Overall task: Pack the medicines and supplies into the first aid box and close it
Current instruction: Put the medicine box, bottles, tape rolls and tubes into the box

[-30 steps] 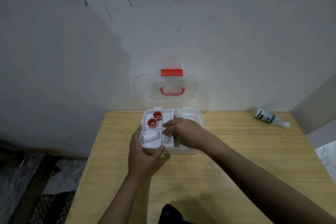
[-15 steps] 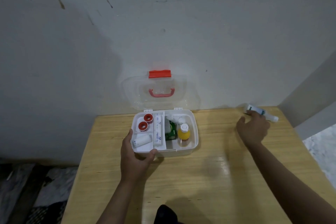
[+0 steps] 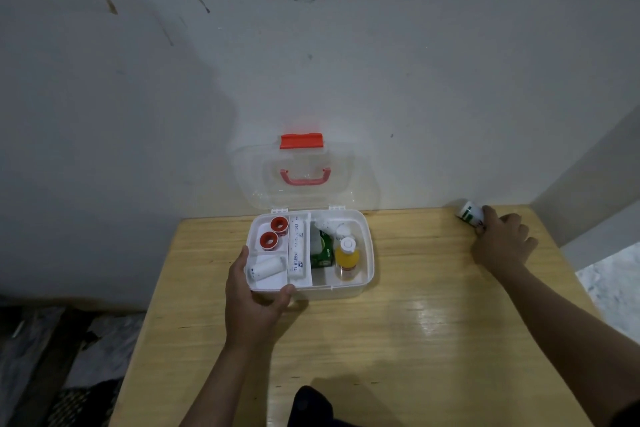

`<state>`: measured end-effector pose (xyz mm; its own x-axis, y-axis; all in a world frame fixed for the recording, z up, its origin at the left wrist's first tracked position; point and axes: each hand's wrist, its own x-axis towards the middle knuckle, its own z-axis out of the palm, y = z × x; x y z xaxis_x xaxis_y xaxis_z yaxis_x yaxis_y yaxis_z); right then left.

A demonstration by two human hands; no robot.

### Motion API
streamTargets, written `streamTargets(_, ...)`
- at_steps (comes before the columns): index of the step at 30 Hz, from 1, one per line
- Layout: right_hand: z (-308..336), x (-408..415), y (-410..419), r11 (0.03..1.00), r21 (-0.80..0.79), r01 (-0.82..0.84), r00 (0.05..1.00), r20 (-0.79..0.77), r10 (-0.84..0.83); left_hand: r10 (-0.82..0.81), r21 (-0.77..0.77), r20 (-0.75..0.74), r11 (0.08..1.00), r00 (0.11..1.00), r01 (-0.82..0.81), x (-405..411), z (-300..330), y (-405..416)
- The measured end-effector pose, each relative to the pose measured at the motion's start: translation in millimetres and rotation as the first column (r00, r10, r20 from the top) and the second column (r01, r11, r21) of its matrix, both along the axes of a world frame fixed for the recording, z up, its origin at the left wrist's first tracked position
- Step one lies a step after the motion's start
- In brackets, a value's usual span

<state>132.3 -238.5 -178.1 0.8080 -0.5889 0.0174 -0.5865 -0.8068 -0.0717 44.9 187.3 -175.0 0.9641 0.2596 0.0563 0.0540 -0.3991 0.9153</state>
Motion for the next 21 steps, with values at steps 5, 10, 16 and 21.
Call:
streamTargets(5, 2, -9, -4, 0.997, -0.011, -0.07, 0.996, -0.054, 0.069, 0.0, 0.012, 0.016, 1.0, 1.0, 0.0, -1, 1, -1)
streamTargets(10, 13, -16, 12, 0.957, 0.237, -0.168, 0.939, 0.334, 0.082, -0.009, 0.016, -0.011, 1.0, 1.0, 0.009, 0, 1, -1)
streamTargets(16, 70, -26, 77, 0.828, 0.459, -0.323, 0.725, 0.682, -0.095, -0.001, 0.021, -0.013, 1.0, 1.0, 0.001, 0, -2, 2)
streamTargets(21, 121, -37, 126, 0.694, 0.439, -0.57, 0.563, 0.824, -0.059, -0.003, 0.027, -0.019, 1.0, 1.0, 0.004, 1, -3, 3)
